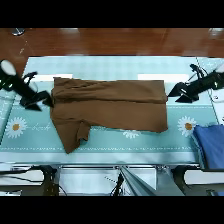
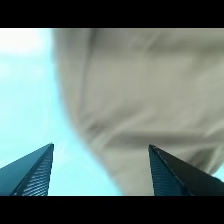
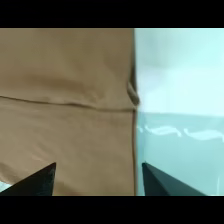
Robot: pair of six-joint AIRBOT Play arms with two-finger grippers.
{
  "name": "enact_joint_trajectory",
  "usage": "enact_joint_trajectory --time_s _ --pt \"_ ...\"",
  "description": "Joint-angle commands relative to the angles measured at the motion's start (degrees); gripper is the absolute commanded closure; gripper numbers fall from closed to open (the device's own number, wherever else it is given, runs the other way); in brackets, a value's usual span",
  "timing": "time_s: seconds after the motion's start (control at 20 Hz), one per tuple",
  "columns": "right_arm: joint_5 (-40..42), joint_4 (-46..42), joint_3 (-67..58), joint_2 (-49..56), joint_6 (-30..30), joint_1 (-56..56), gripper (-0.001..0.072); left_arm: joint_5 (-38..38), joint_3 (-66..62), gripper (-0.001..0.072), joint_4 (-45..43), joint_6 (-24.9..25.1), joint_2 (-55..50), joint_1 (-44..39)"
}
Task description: Fold the shirts.
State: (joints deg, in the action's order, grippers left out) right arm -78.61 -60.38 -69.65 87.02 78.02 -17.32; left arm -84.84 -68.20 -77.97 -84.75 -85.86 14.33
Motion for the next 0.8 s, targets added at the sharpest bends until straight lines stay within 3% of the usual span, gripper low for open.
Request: enact_joint_trajectory --time_s 0.0,0.2,0.3,0.55,0.75 --pt "10.9 6.8 18.1 -14.4 -5.2 -1.9 0.0087 3.9 17.0 0.0004 0.6 1.5 10.8 8.6" --pt "12.4 13.1 33.3 -27.1 -8.6 -1.9 0.0087 9.1 30.3 0.0003 14.4 9.4 18.4 16.5" --pt "12.4 14.1 36.4 -30.4 -8.7 -1.9 0.0087 13.4 34.1 0.0003 19.7 10.7 19.8 16.5" --pt "11.8 17.0 37.4 -32.5 -8.7 -1.9 0.0087 21.7 38.5 0.0004 28.0 12.3 19.4 10.6" --pt "14.2 19.1 37.4 -32.5 -8.7 -2.0 0.0087 25.1 39.1 0.0006 28.3 12.3 17.2 1.2"
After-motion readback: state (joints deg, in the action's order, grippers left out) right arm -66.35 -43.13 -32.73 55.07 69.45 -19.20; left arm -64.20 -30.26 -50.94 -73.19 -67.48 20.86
